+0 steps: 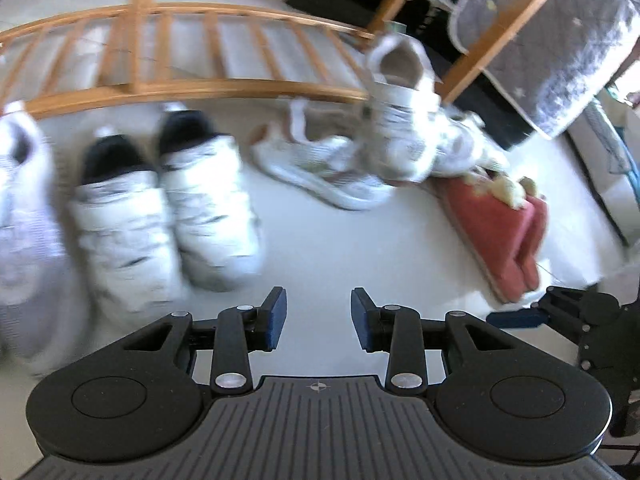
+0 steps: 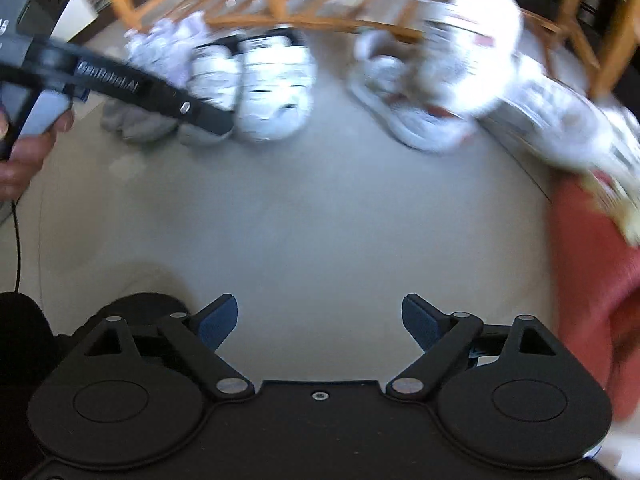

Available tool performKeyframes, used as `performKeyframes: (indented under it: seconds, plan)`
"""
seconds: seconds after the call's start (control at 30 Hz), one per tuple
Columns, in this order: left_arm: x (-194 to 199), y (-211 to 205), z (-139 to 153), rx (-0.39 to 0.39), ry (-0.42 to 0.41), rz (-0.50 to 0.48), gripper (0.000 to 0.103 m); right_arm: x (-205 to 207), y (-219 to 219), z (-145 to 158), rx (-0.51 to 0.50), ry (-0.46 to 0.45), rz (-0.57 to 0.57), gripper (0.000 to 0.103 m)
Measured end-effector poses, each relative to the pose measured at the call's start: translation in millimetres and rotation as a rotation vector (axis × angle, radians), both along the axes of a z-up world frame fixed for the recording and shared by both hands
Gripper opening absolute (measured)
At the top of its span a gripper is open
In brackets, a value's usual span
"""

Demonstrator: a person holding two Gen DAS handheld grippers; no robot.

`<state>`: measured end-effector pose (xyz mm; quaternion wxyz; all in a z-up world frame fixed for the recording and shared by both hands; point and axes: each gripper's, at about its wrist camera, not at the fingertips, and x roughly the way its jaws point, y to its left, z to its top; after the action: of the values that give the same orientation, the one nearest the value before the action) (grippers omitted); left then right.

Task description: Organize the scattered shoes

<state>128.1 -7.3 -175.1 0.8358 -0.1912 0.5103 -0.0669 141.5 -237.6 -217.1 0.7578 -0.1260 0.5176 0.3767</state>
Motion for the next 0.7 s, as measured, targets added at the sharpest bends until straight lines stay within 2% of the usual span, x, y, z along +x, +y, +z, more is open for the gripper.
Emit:
performKeyframes:
  seconds: [0.17, 0.23, 0.33, 0.43, 0.6, 0.7]
  plan:
    - [8.1, -33.1, -4.4, -0.002, -0.009, -0.050, 0.043, 12.8, -55.1, -7.1, 0.049, -0.058, -0.283, 0.091]
    - [11.1, -45.1, -7.3, -0.003, -0.006, -0.072, 0.043, 17.5, -72.6, -10.3, 0.041, -0.089, -0.346, 0.089]
    - [10.5, -58.3, -9.8, 0.010, -0.018, -0.099, 0.045, 25.4, -87.8, -17.6, -0.004, -0.134, -0.392, 0.083]
    - [8.6, -64.0, -18.8, 0.014, 0.009, -0.106, 0.046, 36.1, -101.9, -23.8, -0.016, -0.139, -0.415, 0.074]
    - [5.2, -63.2, -29.4, 0.013, 0.044, -0.098, 0.046, 52.5, -112.5, -38.0, -0.030, -0.120, -0.452, 0.065]
    - [4.2, -59.5, -31.8, 0.007, 0.052, -0.088, 0.047, 60.4, -112.2, -42.1, -0.037, -0.117, -0.447, 0.055]
